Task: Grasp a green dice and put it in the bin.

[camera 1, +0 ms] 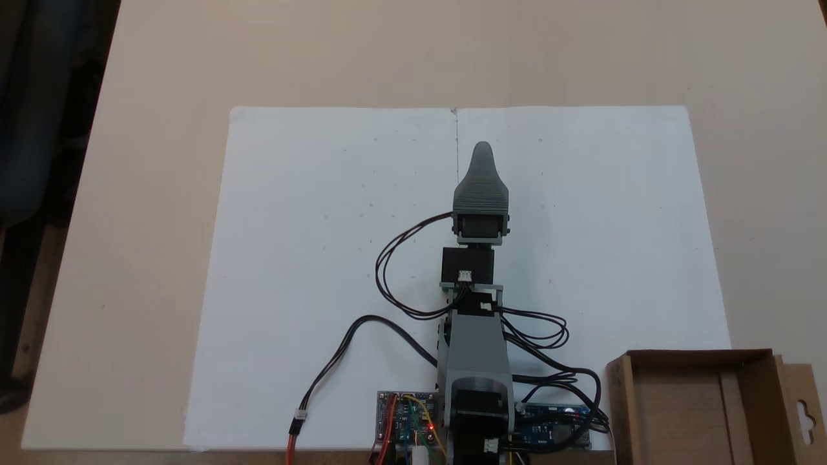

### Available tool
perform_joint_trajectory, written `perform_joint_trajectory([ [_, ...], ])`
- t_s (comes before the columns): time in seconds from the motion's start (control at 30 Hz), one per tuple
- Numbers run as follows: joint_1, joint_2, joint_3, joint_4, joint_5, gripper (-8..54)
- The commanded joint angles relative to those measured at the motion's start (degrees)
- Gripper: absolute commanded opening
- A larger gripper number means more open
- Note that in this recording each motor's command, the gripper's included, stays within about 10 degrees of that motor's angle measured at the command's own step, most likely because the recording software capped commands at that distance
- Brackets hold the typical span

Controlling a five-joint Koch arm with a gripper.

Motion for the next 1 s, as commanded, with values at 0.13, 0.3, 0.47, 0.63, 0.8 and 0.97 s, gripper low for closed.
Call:
perform_joint_trajectory([
  [0.13, 0.5, 6.5, 3.4, -5.3, 1.1, 44.7],
  [0.3, 0.7, 6.5, 3.4, -5.1, 0.6, 44.7],
  [0.47, 0.4, 6.4, 3.4, -4.7, 1.0, 44.3],
  [0.63, 0.4, 6.4, 3.4, -4.8, 0.9, 44.4],
  [0.8, 0.1, 6.4, 3.4, -4.7, 0.8, 44.1],
  [0.97, 0.2, 6.3, 3.3, -2.2, 0.3, 43.9],
])
